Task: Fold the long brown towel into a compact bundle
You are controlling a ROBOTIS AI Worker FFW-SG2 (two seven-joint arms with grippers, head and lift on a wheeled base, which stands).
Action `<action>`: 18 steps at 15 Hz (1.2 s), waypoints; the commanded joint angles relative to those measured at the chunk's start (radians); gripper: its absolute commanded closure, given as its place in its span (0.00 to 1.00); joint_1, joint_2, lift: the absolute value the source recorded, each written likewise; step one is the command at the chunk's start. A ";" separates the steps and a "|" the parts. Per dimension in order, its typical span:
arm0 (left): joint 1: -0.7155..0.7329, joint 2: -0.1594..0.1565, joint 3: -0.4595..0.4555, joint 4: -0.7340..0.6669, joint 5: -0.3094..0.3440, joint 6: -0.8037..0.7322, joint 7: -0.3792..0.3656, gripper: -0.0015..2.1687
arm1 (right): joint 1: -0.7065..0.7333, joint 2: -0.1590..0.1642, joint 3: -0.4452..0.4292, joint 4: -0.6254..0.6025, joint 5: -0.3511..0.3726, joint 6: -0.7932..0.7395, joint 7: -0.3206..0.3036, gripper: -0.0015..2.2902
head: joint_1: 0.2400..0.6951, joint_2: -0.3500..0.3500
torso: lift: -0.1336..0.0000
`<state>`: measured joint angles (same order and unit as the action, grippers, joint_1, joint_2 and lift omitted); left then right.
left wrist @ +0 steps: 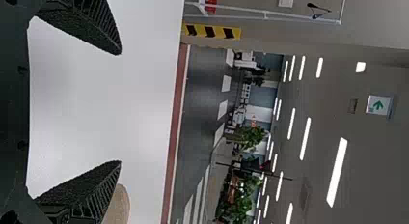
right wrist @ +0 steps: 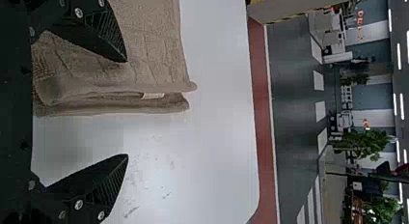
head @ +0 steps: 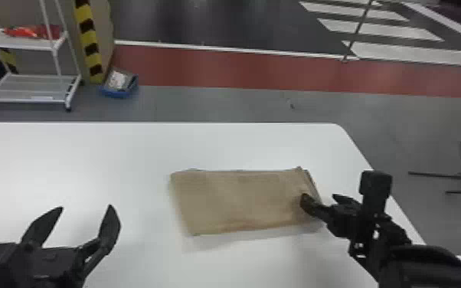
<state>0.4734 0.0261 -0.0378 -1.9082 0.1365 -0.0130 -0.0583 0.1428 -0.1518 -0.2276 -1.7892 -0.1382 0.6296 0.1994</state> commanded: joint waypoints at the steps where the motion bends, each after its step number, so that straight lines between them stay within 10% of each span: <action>1: -0.007 0.006 -0.008 0.006 0.002 0.000 0.000 0.03 | -0.008 0.003 0.019 0.019 0.025 -0.001 0.000 0.15 | 1.00 0.25 | 0.11; 5: -0.009 0.012 -0.010 0.014 0.005 -0.018 0.002 0.03 | -0.022 0.003 0.037 0.053 0.049 0.008 0.000 0.24 | 1.00 0.25 | 0.11; 9: -0.007 0.011 -0.010 0.014 0.006 -0.049 0.006 0.03 | -0.012 0.003 0.037 0.037 0.043 0.008 0.003 0.61 | 1.00 0.26 | 0.11; 18: -0.005 0.012 -0.011 0.012 0.003 -0.046 0.002 0.03 | 0.043 0.012 -0.072 -0.245 -0.072 0.078 0.003 0.67 | 1.00 0.25 | 0.11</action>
<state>0.4679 0.0383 -0.0496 -1.8948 0.1411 -0.0598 -0.0568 0.1778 -0.1408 -0.2724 -1.9439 -0.1728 0.6633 0.2024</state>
